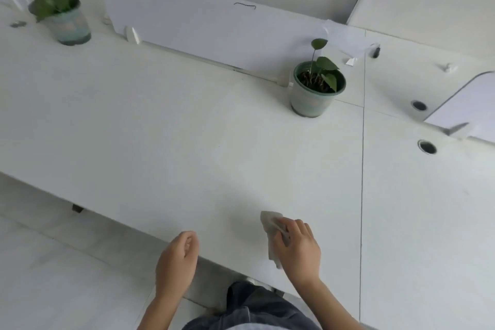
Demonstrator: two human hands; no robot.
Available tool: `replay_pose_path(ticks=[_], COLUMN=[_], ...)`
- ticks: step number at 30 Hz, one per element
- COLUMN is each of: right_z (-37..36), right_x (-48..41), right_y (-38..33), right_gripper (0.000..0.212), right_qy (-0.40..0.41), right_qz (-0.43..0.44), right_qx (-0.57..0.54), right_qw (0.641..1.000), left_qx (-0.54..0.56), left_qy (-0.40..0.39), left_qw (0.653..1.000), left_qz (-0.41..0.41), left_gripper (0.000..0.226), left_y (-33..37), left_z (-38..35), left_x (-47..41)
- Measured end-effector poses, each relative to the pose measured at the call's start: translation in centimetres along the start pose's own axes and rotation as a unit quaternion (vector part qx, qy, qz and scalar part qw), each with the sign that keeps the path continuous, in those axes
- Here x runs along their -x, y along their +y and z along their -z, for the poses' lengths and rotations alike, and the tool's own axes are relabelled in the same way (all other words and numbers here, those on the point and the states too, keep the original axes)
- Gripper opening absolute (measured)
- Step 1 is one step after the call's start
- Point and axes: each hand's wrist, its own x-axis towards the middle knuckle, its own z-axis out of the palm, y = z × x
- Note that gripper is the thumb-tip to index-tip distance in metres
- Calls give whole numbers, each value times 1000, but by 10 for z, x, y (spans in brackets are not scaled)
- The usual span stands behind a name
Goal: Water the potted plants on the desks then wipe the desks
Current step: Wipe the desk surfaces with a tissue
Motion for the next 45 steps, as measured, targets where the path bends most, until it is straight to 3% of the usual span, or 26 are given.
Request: replay_pose_path(ticks=[5,8,11,15,18,20,23,24,27,30,33,37,40,45], right_z=[-8,-10,-6,11,25,26,14,8,-17,-35,-49,-85,-109,-139], right_x=[-42,-55,-79,-144,-204,-244,-289,-298,-313,-306,-284,-257,-290,-374], right_y=[21,33,47,59,74,94,133,143,150,139,113,59,34,23], right_gripper=[11,12,14,26,48,44,55,55,45,53,52,47,58,48], right_qy=[50,63,76,126,162,110,-97,-134,-154,-143,-137,-189,-249,-259], right_qz=[-59,-86,-121,-169,-200,-190,-224,-245,-292,-307,-283,-90,29,-32], right_qx=[-10,6,19,54,51,76,149,158,153,177,169,164,151,167], right_qw=[997,994,990,976,965,973,958,947,931,924,934,964,956,951], left_qx=[-91,-165,-219,-269,-322,-360,-369,-359,-337,-334,-329,-335,-339,-336], left_qy=[43,29,10,0,-31,-43,-27,-18,4,23,46,57,67,84], left_qw=[992,975,956,935,921,908,902,906,913,912,912,908,905,901], left_qz=[-71,-149,-193,-232,-216,-208,-222,-225,-229,-238,-243,-244,-249,-260], left_gripper=[29,48,49,42,43,46,49,49,49,49,51,52,53,53], left_y=[29,44,64,91,94,88,82,81,81,79,77,75,74,72], left_z=[-24,-41,-59,-78,-88,-94,-99,-100,-102,-106,-109,-112,-113,-114], left_x=[-51,-84,-125,-185,-218,-228,-231,-231,-233,-233,-233,-234,-234,-235])
